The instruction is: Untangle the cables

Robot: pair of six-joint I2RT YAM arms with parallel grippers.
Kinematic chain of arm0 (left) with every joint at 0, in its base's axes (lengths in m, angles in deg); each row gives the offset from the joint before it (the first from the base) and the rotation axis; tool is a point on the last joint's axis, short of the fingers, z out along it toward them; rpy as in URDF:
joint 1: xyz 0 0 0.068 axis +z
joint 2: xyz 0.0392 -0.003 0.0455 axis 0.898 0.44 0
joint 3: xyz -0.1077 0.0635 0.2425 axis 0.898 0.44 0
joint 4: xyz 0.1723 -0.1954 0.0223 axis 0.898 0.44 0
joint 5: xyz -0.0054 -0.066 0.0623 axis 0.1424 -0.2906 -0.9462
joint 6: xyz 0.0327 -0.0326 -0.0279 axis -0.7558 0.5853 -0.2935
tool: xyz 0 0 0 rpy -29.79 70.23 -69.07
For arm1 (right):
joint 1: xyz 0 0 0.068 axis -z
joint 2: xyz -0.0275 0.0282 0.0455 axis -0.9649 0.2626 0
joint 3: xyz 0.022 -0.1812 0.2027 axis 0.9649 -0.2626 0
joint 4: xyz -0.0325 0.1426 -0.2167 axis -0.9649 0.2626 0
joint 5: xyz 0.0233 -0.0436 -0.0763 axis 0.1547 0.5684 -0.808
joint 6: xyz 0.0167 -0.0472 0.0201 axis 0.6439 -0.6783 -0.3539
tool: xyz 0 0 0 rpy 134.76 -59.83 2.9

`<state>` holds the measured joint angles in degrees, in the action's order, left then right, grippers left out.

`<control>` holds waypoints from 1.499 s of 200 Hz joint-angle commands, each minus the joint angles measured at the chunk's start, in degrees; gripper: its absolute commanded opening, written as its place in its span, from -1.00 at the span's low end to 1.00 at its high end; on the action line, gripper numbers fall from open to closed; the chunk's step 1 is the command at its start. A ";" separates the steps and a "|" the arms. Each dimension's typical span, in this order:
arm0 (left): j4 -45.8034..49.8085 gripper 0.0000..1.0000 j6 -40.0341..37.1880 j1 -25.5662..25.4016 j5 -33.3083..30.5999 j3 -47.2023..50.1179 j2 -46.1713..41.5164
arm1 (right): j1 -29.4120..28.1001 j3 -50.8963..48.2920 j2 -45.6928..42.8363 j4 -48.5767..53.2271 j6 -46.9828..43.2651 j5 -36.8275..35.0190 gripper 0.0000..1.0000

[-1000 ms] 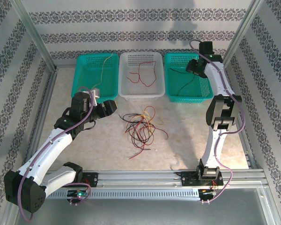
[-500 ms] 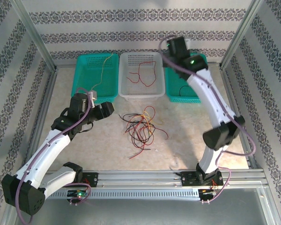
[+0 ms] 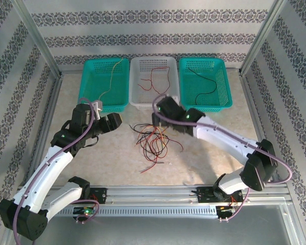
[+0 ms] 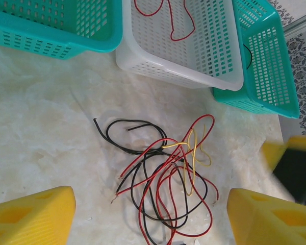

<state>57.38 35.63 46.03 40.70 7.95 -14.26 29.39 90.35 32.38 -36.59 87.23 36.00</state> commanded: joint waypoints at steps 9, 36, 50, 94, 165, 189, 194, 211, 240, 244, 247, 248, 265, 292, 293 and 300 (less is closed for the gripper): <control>-0.94 0.56 1.63 0.52 -0.09 3.03 -0.36 | -0.14 -5.54 -2.69 -11.30 6.77 7.76 0.93; -3.41 0.56 3.21 0.60 0.25 5.82 -1.60 | -0.47 -6.01 1.33 -10.38 7.17 11.30 0.84; -3.23 0.56 2.84 0.63 0.24 6.25 -1.99 | -0.49 -5.78 2.54 -10.03 6.93 12.29 0.82; -2.53 0.57 1.97 0.64 -0.58 7.29 -3.13 | -1.18 -2.44 5.85 -7.65 5.61 13.70 0.66; -3.62 0.59 2.30 0.68 -1.42 8.38 -2.67 | -3.20 3.58 11.23 -3.06 4.46 15.22 0.27; -5.28 0.52 3.75 0.81 -0.36 8.82 -1.13 | -3.48 3.92 12.88 -4.13 4.53 16.74 0.09; -5.74 0.51 4.12 0.81 -0.03 9.00 -1.04 | -3.57 4.27 13.64 -4.18 4.71 17.18 0.04; -6.89 0.49 5.23 0.82 0.55 9.88 -1.03 | -3.57 5.68 16.17 -3.69 5.54 17.86 -0.03; -6.30 0.47 5.48 0.99 0.85 10.34 -1.12 | -3.57 7.99 18.50 -0.75 5.51 13.08 0.06; -6.13 0.47 5.40 0.99 0.93 10.31 -1.12 | -3.49 8.30 18.66 -0.06 5.56 11.84 0.10; -6.03 0.47 5.42 0.99 0.99 10.26 -1.10 | -3.36 8.51 18.82 0.70 5.52 11.05 0.12; -6.05 0.47 5.42 0.99 0.99 10.25 -1.11 | -3.29 8.59 18.90 0.94 5.51 10.82 0.13; -5.38 0.46 5.08 1.17 1.24 9.98 -1.28 | -2.28 8.65 18.87 3.20 5.05 8.86 0.15; -5.60 0.46 4.91 1.19 1.28 9.93 -1.30 | 0.15 6.45 17.01 2.70 4.20 8.91 0.08; -5.62 0.46 4.94 1.18 1.31 9.91 -1.30 | 0.27 6.38 16.98 2.65 4.19 8.95 0.07; -6.10 0.45 5.10 1.30 1.52 10.05 -1.14 | 0.92 6.14 16.95 2.38 4.07 9.35 0.02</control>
<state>52.79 40.18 46.40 41.31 17.89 -15.24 27.90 97.20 50.98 -35.93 92.00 47.69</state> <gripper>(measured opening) 0.727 0.541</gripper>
